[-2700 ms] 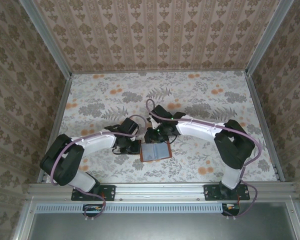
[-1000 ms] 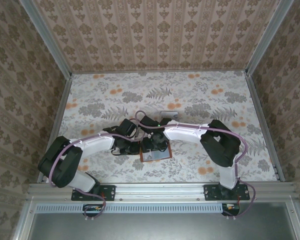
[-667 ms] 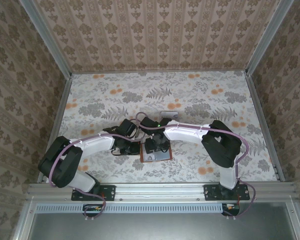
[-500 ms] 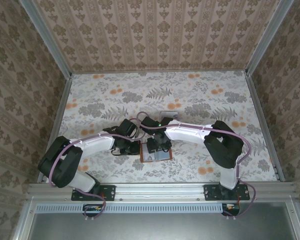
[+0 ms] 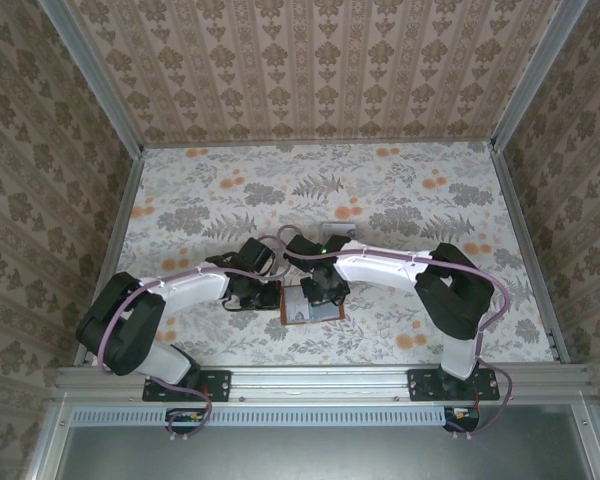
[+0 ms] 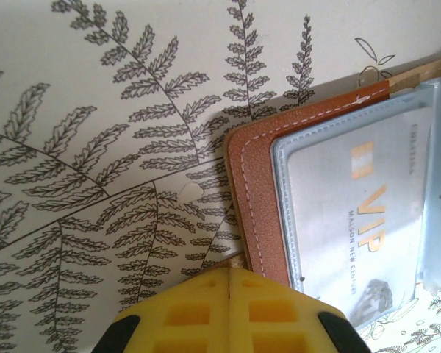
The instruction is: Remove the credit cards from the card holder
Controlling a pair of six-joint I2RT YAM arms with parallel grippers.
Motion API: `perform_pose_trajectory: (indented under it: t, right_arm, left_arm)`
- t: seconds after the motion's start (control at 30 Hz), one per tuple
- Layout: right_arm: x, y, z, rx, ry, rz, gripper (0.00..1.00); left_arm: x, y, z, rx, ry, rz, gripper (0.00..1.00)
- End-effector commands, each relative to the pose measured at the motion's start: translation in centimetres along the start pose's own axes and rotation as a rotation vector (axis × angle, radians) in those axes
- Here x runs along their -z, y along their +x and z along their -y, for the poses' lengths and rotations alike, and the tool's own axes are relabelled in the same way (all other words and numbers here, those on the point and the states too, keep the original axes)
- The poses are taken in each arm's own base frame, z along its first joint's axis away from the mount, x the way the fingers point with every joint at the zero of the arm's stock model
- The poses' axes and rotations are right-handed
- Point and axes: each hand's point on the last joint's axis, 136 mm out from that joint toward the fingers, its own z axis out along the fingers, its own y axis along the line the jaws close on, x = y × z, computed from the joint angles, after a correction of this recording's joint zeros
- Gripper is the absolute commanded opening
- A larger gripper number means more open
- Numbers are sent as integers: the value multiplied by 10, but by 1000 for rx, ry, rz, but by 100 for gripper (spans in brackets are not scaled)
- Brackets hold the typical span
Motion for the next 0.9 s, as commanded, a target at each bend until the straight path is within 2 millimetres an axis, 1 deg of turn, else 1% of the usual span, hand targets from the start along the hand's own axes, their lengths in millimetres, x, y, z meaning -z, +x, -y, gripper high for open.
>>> perform_pose_trajectory:
  t: [0.0, 0.1, 0.2, 0.33, 0.43, 0.53, 0.6, 0.77, 0.87]
  right_arm:
    - [5, 12, 14, -5, 30, -14, 16]
    - [2, 20, 17, -14, 24, -28, 14]
    - [-2, 25, 20, -21, 26, -36, 14]
    - [-5, 28, 23, -21, 34, -43, 15]
    - [-4, 28, 26, -15, 46, -38, 17]
    - [0, 26, 29, -9, 67, -30, 25]
    - [4, 24, 32, -1, 81, -19, 27]
    - [18, 15, 40, 4, 107, 15, 29]
    - [27, 9, 40, -2, 94, 36, 29]
  left_arm:
    - [0, 12, -11, 0, -35, -42, 3]
    - [1, 14, -10, 4, -26, -46, 3]
    - [2, 18, -8, 15, -7, -55, 3]
    - [1, 26, -8, 32, 9, -59, 3]
    - [2, 27, -11, 37, 0, -51, 3]
    - [5, 23, -10, 32, -10, -41, 3]
    - [8, 18, -8, 24, -14, -31, 3]
    - [17, 4, 2, 12, -6, 1, 4]
    - [22, -3, 8, 5, 3, 20, 4]
